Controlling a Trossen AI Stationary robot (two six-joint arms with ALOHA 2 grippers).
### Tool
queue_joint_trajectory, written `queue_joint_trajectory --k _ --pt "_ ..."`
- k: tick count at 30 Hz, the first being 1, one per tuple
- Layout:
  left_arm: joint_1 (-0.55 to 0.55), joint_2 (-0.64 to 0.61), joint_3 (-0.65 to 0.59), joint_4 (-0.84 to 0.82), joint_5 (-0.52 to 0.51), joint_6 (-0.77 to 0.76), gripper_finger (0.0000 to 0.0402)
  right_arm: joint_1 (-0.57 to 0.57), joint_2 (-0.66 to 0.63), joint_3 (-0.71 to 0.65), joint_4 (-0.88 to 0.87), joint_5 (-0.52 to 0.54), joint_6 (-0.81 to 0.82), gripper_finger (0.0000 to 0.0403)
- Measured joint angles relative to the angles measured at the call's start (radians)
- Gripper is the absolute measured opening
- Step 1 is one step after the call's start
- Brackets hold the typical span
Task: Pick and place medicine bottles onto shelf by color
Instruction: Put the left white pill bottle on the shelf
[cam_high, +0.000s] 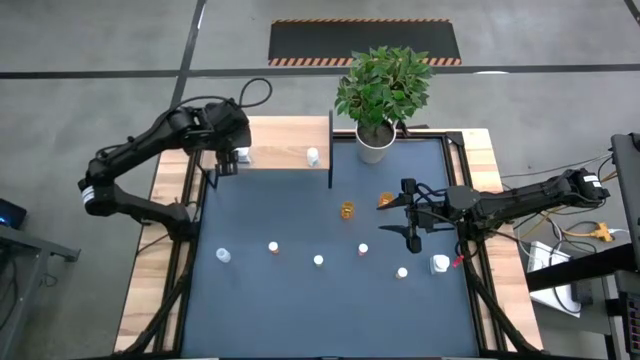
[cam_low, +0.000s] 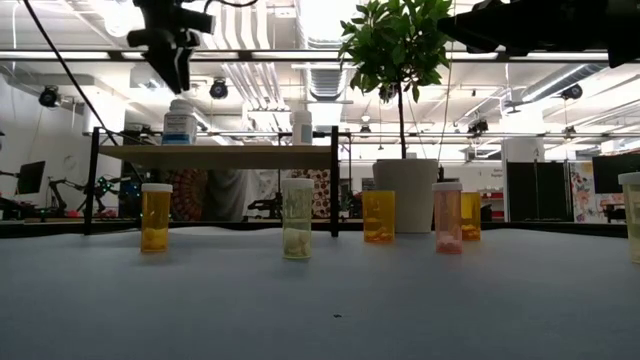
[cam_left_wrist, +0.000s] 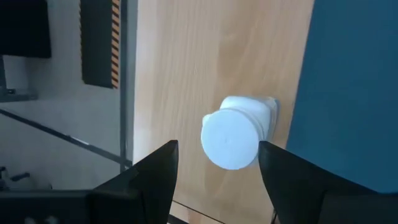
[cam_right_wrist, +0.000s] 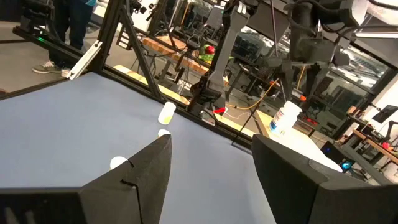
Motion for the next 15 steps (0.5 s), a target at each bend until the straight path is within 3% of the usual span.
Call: queue_joint_trajectory --k 2,7,11,15 --pt "-0.025 0.003 0.015 0.0 0.008 -0.033 0.0204 0.0 0.0 0.0 0.0 0.003 0.0 0.0215" --pt "-0.134 0.029 0.064 0.078 0.148 -0.215 0.0203 0.0 0.0 0.0 0.0 0.003 0.0 0.0215" --pt "-0.208 0.074 0.08 0.167 0.128 -0.378 0.0188 0.0 0.0 0.0 0.0 0.003 0.0 0.0215" --pt "-0.215 0.162 0.084 0.137 0.075 -0.461 0.0137 0.0 0.0 0.0 -0.001 0.003 0.0 0.0215"
